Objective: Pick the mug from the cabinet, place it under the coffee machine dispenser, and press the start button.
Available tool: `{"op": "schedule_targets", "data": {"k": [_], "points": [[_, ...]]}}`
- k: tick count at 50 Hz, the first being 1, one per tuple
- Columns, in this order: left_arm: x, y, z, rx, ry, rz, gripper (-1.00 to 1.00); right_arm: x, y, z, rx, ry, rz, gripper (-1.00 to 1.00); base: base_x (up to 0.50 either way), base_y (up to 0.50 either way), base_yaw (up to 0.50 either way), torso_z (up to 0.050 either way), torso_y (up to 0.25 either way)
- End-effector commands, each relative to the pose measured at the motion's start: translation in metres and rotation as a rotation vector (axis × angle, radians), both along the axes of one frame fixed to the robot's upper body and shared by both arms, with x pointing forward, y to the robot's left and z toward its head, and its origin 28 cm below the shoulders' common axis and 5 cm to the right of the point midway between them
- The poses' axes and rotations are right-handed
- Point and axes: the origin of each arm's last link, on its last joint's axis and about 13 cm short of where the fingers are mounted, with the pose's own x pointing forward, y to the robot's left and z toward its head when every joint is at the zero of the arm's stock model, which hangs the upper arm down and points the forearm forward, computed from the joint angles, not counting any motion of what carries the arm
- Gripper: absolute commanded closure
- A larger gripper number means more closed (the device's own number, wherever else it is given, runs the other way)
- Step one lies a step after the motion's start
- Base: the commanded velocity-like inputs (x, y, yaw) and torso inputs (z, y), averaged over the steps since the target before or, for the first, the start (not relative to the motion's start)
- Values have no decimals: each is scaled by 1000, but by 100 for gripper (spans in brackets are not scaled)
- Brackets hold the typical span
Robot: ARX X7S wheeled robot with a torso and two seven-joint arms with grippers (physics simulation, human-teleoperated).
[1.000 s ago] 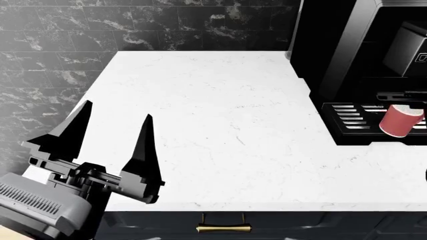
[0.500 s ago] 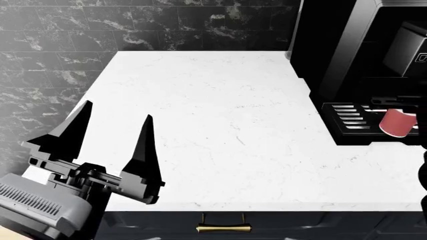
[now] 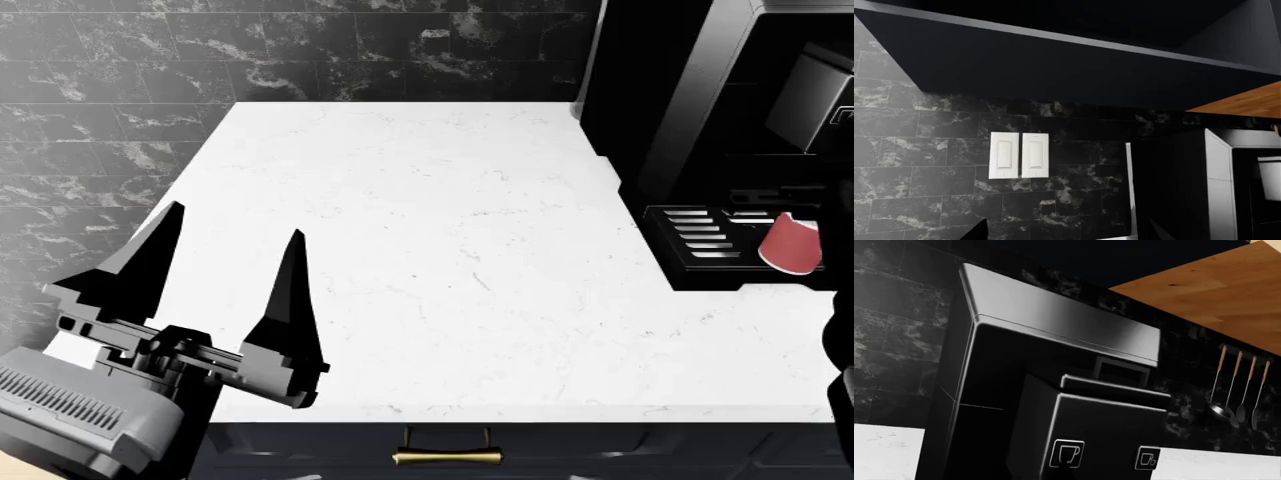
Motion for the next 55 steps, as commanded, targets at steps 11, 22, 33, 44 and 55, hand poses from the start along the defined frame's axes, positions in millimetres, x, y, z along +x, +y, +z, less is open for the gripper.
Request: {"op": "schedule_targets", "data": {"k": [11, 22, 33, 44, 55], "points": [[0, 0, 1, 1, -2, 0, -100, 3, -2, 2, 2, 14, -6, 100, 0, 0, 0, 0, 0], [0, 0, 0, 3, -3, 1, -100, 5, 0, 9, -7, 1, 3, 100, 0, 0, 0, 0, 0], [0, 0, 0, 2, -2, 1, -100, 5, 1, 9, -9, 2, 6, 100, 0, 0, 0, 1, 0], [0, 0, 0, 1, -1, 1, -100, 5, 0, 11, -9, 3, 10, 100, 0, 0, 0, 0, 2], [0, 0, 0, 1, -2, -1, -100, 11, 5, 16, -20, 2, 24, 100, 0, 0, 0, 1, 0]]}}
